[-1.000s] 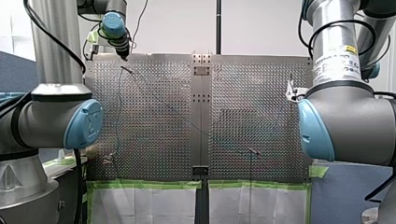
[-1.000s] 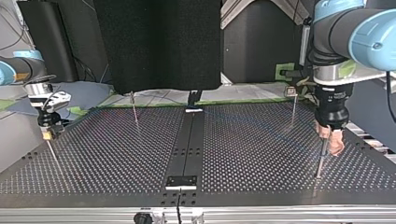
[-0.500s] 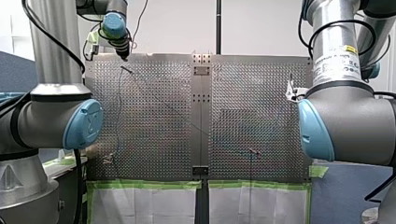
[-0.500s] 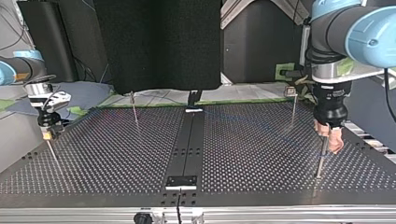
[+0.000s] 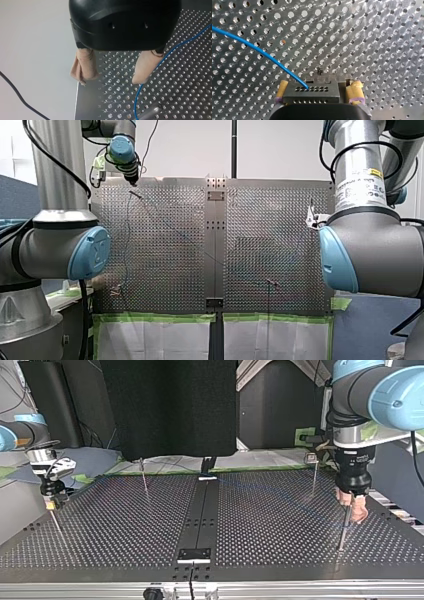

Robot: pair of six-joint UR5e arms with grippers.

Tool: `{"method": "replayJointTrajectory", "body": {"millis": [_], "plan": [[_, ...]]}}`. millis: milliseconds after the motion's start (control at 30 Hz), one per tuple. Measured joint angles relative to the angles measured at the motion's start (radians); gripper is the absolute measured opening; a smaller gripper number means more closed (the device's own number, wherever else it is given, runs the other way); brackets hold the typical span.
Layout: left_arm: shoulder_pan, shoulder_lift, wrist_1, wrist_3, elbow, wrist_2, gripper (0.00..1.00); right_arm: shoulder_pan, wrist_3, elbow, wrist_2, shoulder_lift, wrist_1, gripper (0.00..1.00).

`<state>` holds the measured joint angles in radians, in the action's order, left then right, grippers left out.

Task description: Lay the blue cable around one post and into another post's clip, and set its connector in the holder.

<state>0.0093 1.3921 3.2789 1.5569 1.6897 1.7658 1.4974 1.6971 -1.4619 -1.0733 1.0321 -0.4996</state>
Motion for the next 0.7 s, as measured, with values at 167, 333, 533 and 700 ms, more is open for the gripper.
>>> {"method": "replayJointTrajectory", "body": {"millis": [167,333,533,700], "plan": [[0.002,0.0,0.001,0.003,0.0,0.004,1.0,0.0,0.0,0.0,0.0,0.0,0.0,1.0],[0.01,0.001,-0.004,0.01,0.0,0.006,1.0,0.0,0.0,0.0,0.0,0.0,0.0,1.0],[0.025,0.01,-0.007,0.012,0.003,0.016,1.0,0.0,0.0,0.0,0.0,0.0,0.0,1.0],[0.04,0.013,-0.012,0.012,0.005,0.025,1.0,0.0,0.0,0.0,0.0,0.0,0.0,1.0]]}}
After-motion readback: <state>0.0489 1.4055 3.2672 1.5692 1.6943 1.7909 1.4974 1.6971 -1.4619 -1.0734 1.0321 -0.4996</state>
